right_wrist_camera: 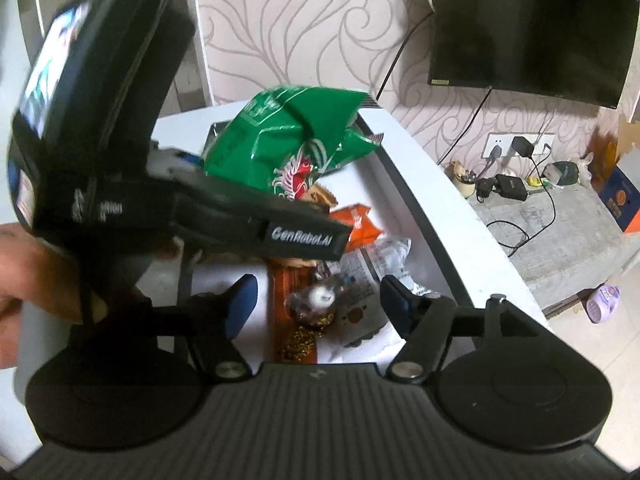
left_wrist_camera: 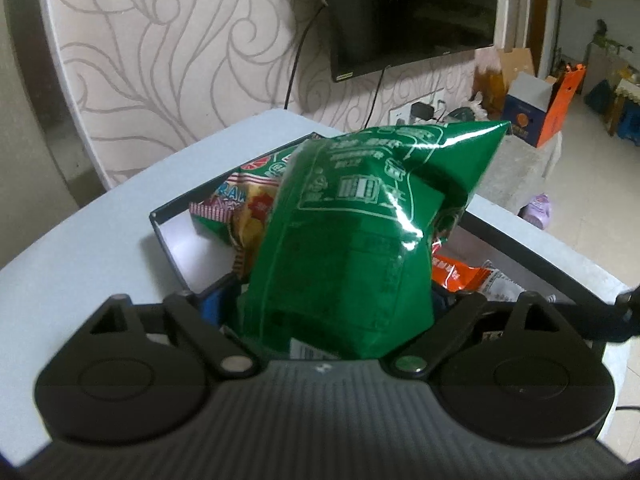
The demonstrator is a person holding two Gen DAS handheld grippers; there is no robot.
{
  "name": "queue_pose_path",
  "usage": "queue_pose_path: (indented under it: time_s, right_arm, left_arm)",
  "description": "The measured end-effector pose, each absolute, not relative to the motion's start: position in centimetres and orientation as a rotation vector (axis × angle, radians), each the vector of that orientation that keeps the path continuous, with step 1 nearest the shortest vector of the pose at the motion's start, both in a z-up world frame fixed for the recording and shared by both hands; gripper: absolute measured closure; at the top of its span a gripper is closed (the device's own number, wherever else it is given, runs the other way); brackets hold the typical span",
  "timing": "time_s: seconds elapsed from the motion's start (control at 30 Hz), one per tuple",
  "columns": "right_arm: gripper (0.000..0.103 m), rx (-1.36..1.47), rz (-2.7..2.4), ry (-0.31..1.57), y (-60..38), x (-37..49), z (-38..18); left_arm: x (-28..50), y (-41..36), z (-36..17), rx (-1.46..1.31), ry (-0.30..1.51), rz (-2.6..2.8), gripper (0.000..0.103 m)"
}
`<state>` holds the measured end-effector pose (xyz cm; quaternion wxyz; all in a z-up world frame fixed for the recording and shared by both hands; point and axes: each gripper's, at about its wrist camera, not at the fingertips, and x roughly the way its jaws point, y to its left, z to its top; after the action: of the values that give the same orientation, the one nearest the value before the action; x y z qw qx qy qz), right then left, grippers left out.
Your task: Organize snacks
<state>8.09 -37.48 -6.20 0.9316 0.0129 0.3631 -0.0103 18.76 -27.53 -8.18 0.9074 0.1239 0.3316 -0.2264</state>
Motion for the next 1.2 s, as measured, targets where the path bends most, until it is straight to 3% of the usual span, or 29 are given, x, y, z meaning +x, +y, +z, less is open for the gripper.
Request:
queue_pose_path:
  time_s: [0.17, 0.37, 0.8, 1.2]
  right_arm:
    - [0.029, 0.008, -0.006, 0.736, -37.3, 7.5, -5.5]
    - [0.019, 0.004, 0.028, 0.719, -37.4, 6.0, -4.7]
    - [0.019, 0.036, -0.05, 0.651, -36.9, 2.5, -2.6]
    - [0.013, 0.028, -0.177, 0.628, -27.5, -5.6, -1.1]
  left_arm:
    - [18.1, -27.2, -8.0, 0.239, 0.708, -0.461, 0.011]
    - [15.7, -26.2, -6.5, 0.186, 0.685, -0.414, 0.011]
    - [11.0, -21.9, -1.5, 0.152, 0.55, -0.38, 0.012]
    - [4.6, -14.1, -1.0, 0.176, 0.554, -0.484, 0.011]
